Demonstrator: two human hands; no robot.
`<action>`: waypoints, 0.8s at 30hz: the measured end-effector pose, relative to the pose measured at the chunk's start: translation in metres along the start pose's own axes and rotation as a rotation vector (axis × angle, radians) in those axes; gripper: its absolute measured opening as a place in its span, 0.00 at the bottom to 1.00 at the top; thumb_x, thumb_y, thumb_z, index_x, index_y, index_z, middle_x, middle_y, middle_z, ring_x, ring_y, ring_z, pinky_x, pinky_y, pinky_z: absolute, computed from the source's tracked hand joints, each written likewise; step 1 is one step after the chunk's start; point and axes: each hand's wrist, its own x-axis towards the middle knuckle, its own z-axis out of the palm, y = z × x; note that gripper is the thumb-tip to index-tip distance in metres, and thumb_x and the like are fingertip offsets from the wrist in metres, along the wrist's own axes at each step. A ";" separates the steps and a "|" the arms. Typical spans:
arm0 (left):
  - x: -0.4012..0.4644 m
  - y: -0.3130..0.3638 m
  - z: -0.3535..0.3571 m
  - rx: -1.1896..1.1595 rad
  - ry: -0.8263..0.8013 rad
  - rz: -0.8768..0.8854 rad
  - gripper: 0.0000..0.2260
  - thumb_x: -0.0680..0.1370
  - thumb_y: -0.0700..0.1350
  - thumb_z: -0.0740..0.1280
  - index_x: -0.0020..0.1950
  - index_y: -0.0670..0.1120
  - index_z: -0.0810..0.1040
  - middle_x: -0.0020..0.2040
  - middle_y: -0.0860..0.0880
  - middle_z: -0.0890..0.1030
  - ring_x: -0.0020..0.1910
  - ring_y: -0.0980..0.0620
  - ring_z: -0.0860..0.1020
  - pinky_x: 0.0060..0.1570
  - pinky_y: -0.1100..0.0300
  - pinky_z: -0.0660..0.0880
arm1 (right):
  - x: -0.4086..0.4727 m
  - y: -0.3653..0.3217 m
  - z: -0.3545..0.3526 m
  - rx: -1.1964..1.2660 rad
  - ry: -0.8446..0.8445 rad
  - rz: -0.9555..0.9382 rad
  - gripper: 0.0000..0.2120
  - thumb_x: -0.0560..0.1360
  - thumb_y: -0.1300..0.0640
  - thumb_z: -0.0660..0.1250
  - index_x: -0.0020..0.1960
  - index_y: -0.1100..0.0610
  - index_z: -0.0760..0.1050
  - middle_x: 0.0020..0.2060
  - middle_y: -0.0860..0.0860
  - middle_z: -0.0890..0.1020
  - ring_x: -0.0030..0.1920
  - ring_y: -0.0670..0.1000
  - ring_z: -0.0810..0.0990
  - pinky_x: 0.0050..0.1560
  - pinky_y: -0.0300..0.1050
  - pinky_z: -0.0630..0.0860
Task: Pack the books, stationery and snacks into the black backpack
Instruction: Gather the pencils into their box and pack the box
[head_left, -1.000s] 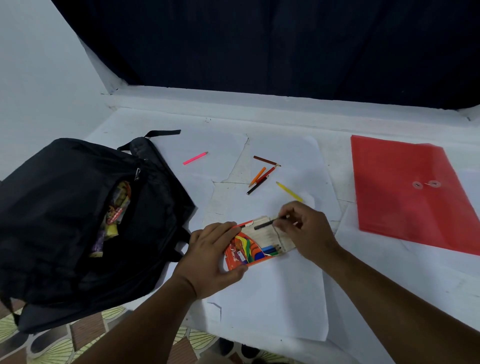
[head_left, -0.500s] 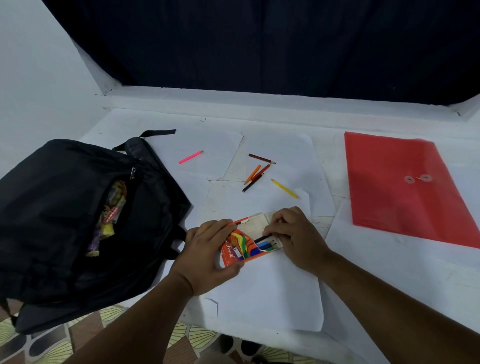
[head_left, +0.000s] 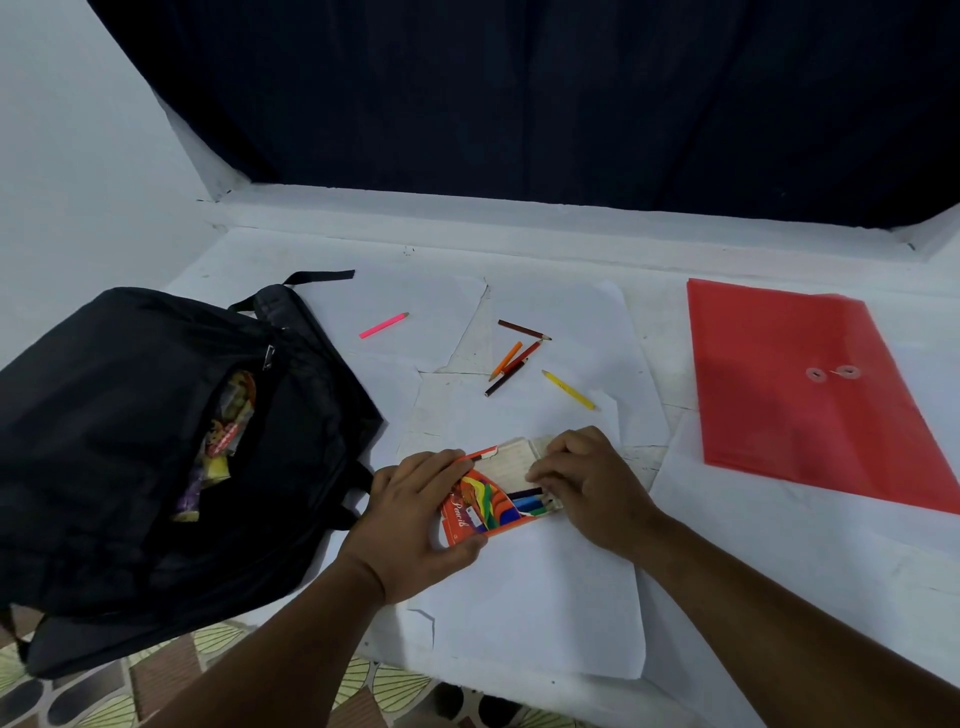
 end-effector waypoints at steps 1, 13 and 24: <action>0.000 0.000 0.000 0.001 -0.004 -0.002 0.38 0.73 0.75 0.57 0.77 0.56 0.64 0.75 0.59 0.67 0.73 0.59 0.64 0.71 0.58 0.55 | 0.000 -0.001 -0.001 0.011 0.000 0.004 0.10 0.80 0.51 0.64 0.55 0.49 0.84 0.51 0.45 0.80 0.58 0.48 0.74 0.45 0.34 0.79; 0.001 -0.001 0.001 -0.020 -0.012 -0.006 0.38 0.72 0.76 0.56 0.76 0.57 0.65 0.75 0.59 0.67 0.71 0.62 0.64 0.72 0.56 0.58 | 0.010 -0.008 -0.007 0.031 -0.141 0.159 0.06 0.74 0.48 0.73 0.50 0.47 0.85 0.49 0.41 0.76 0.56 0.46 0.71 0.46 0.29 0.70; 0.000 0.000 0.000 -0.012 -0.010 -0.009 0.39 0.71 0.77 0.55 0.76 0.57 0.64 0.74 0.60 0.67 0.71 0.65 0.62 0.70 0.61 0.54 | 0.022 -0.010 -0.027 0.234 -0.306 0.247 0.12 0.82 0.55 0.62 0.62 0.47 0.80 0.56 0.44 0.76 0.58 0.43 0.74 0.50 0.33 0.79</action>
